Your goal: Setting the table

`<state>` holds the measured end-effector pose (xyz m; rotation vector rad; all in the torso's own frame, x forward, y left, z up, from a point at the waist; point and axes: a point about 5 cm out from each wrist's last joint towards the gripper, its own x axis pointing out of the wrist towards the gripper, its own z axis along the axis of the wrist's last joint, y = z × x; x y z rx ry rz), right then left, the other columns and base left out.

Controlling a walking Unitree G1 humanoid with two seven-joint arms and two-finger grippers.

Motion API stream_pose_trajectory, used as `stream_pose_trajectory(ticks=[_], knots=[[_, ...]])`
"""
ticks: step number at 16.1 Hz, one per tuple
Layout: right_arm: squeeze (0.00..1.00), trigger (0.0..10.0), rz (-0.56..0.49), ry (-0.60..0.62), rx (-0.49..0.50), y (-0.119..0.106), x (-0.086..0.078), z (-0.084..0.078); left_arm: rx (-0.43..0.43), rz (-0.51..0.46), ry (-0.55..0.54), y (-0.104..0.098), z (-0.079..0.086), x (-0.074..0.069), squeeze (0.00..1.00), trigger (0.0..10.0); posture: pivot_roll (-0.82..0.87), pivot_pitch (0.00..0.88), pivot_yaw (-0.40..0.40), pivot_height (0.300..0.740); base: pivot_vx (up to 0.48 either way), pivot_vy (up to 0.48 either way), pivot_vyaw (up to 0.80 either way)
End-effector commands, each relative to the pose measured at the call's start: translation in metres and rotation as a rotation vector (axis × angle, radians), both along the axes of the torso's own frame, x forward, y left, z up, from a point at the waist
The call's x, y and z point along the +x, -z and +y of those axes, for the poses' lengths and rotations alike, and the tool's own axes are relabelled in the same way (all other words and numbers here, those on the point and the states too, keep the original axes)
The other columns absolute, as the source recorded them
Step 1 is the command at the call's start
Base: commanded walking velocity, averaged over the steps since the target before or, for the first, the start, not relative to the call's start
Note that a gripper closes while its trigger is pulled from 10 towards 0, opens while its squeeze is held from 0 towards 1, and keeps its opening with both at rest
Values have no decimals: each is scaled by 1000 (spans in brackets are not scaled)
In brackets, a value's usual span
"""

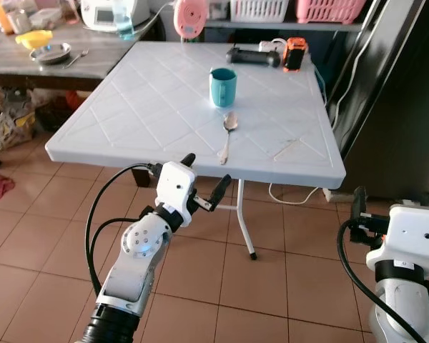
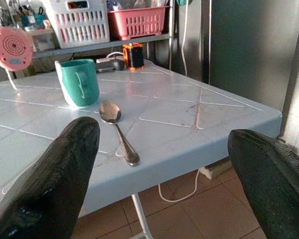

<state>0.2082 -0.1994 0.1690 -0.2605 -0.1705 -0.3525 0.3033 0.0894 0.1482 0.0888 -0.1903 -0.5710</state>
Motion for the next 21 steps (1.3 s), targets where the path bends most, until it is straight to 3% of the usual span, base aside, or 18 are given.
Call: stream_pose_trajectory(ticks=[1,15,19,21], knots=[[0,10000,-5,-6,3,-1,-1,1,5,-19,15,-3,1,-1,0,10000,14,108,4,740,371,0,0],[0,10000,6,-23,3,2,0,4,11,-12,25,-2,0,-2,0,10000,17,114,5,740,457,0,0],[0,10000,9,-29,8,3,0,5,1,18,13,1,1,-1,0,10000,20,116,3,740,0,0,0],[0,10000,0,-73,64,1,7,12,3,23,7,1,2,1,0,10000,21,118,3,740,0,0,0]])
